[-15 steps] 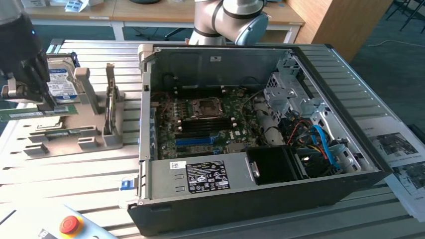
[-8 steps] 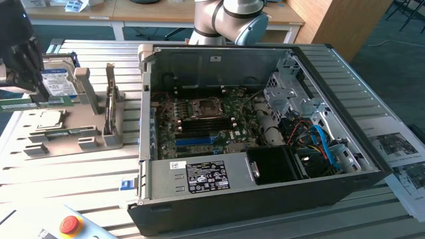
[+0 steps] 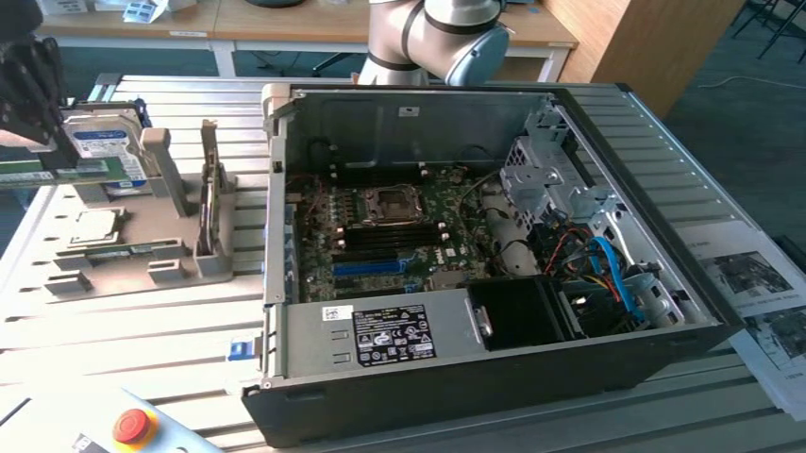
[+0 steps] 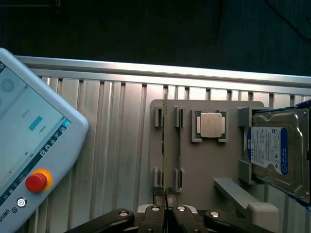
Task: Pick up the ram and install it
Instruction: 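Pick up the ram and move it above insertion slot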
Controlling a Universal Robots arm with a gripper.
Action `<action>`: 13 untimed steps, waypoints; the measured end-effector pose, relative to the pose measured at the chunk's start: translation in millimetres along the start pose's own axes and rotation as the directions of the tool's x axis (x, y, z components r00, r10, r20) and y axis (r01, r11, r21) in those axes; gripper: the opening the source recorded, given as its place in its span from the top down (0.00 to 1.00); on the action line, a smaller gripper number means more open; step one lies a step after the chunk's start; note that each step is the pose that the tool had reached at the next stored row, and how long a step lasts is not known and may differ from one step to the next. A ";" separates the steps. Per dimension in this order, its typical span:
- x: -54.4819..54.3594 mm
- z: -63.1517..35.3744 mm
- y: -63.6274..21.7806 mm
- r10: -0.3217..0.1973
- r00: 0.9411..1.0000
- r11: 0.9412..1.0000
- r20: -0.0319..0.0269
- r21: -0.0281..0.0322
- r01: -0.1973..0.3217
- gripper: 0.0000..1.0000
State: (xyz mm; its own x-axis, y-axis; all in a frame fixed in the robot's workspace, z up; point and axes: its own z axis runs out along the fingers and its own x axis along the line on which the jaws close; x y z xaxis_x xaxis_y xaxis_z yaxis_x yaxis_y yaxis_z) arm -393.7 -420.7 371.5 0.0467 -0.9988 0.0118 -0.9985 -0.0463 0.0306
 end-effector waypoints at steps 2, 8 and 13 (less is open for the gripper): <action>0.1 -7.2 0.2 0.000 1.000 1.000 0.000 0.000 0.000 0.88; 0.3 -27.9 0.8 0.000 1.000 1.000 0.000 0.000 0.000 0.88; 0.5 -38.5 1.2 0.000 1.000 1.000 0.000 0.000 0.000 0.88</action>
State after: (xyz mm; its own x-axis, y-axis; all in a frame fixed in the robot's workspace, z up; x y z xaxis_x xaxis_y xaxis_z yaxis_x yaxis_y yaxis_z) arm -393.7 -420.7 410.0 0.0467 -0.9988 0.0116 -0.9985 -0.0463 0.0305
